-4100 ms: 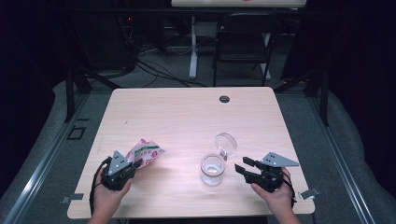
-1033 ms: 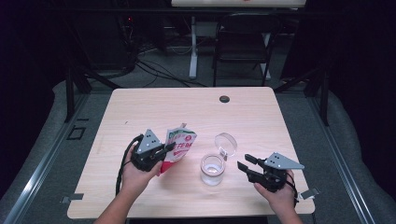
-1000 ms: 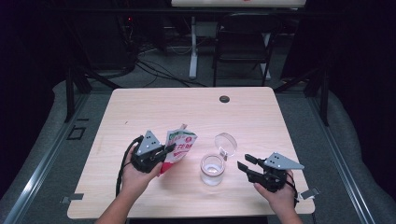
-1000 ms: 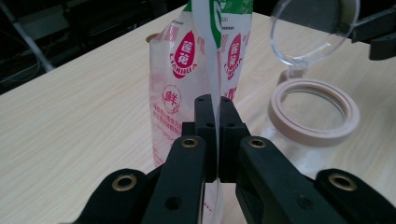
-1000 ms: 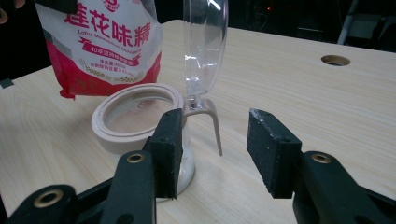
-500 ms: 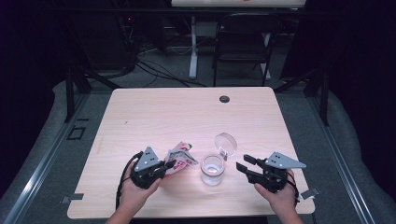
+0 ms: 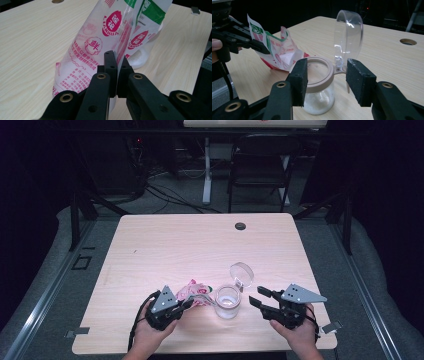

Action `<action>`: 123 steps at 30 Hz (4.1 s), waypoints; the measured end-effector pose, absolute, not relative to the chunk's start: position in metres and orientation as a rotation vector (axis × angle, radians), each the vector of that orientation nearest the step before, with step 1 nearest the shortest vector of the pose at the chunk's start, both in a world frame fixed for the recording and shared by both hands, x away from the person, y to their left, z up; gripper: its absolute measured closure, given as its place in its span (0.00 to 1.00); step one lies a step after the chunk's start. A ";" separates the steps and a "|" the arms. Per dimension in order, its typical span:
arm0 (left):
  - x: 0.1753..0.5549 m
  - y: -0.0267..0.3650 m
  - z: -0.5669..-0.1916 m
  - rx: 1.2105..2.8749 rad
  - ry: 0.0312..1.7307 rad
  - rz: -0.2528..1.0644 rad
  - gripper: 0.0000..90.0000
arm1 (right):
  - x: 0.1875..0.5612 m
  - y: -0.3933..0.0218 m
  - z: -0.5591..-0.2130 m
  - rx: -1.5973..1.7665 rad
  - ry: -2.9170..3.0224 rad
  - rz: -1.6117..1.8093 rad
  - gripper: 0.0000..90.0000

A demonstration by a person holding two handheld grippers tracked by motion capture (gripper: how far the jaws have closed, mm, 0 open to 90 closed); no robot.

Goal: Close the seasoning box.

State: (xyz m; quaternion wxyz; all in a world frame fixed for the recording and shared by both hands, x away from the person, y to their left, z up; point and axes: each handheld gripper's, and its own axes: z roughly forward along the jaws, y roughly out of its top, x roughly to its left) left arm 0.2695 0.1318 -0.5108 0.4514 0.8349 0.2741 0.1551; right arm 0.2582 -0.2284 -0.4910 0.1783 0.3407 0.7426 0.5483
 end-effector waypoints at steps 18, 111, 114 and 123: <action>0.259 0.137 -0.520 2.072 0.673 0.341 1.00 | 0.262 -0.172 -0.490 0.768 2.304 1.552 0.49; 0.256 0.142 -0.537 2.083 0.692 0.388 0.60 | 0.285 -0.095 -0.511 0.578 2.562 1.241 1.00; 0.255 0.149 -0.540 2.088 0.712 0.407 0.51 | 0.285 -0.095 -0.511 0.578 2.563 1.240 1.00; 0.253 0.152 -0.545 2.111 0.611 0.482 0.51 | 0.284 -0.094 -0.511 0.579 2.557 1.253 1.00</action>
